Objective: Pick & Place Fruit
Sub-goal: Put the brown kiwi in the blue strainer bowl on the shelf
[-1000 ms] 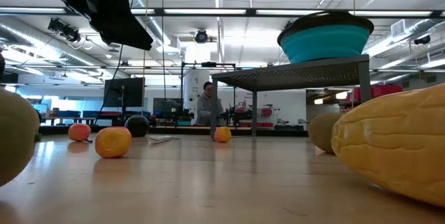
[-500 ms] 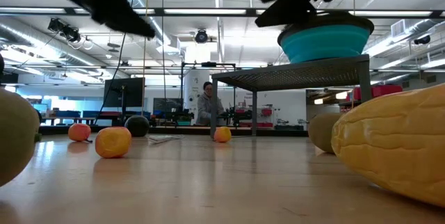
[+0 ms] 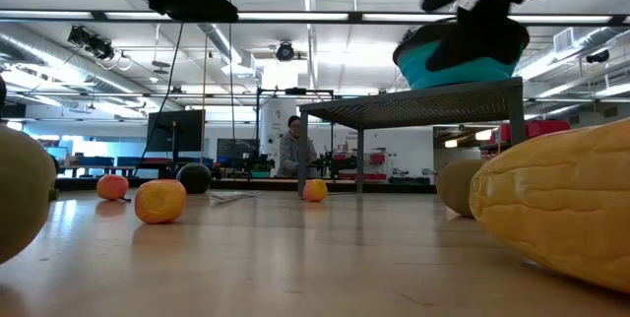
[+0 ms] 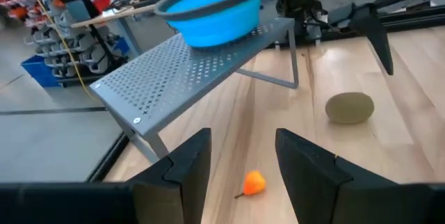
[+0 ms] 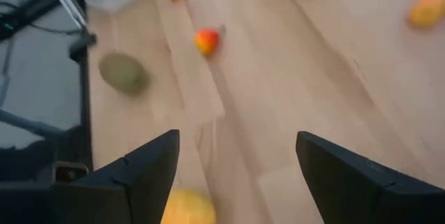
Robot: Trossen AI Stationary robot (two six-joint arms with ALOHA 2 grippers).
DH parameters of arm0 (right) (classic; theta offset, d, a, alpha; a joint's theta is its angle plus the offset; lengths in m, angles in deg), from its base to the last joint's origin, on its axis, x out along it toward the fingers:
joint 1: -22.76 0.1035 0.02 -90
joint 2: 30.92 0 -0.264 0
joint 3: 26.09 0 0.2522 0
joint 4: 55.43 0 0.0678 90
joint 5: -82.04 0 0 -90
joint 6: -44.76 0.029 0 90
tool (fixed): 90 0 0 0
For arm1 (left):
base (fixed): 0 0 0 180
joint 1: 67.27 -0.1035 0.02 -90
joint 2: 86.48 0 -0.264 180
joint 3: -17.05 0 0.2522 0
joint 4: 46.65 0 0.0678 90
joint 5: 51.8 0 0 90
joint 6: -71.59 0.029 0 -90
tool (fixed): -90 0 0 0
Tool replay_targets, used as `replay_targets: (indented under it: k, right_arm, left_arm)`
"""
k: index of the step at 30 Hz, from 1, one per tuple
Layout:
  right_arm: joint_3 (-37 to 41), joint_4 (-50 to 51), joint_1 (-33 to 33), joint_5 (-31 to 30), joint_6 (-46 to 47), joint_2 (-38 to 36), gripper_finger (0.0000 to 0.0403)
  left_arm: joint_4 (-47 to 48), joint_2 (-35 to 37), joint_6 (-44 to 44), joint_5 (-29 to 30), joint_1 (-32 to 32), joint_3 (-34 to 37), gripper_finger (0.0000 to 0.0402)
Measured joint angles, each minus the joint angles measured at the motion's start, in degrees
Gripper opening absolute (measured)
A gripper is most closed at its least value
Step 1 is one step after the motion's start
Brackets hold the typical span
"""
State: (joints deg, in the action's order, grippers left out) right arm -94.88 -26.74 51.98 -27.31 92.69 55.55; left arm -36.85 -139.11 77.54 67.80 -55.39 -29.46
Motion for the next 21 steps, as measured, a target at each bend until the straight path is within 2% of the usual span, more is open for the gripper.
replay_targets:
  k: [6,12,15,21]
  right_arm:
    - [0.00,8.32,4.39,-2.01,4.06,0.00,0.0297]
    - [0.00,19.41,7.00,-10.80,13.69,0.25,0.0297]
    - [-0.02,21.73,7.17,-13.60,17.63,1.76,0.0297]
    - [-0.02,20.89,6.30,-14.67,17.87,7.50,0.0297]
  left_arm:
    - [0.16,0.01,-1.42,-0.83,0.09,2.73,0.0169]
    - [-0.07,0.01,-1.26,-0.31,-0.04,4.19,0.0169]
    - [-0.79,0.01,-1.02,-0.30,-0.04,4.17,0.0169]
    - [-0.91,0.01,-1.13,-1.00,-0.04,4.17,0.0169]
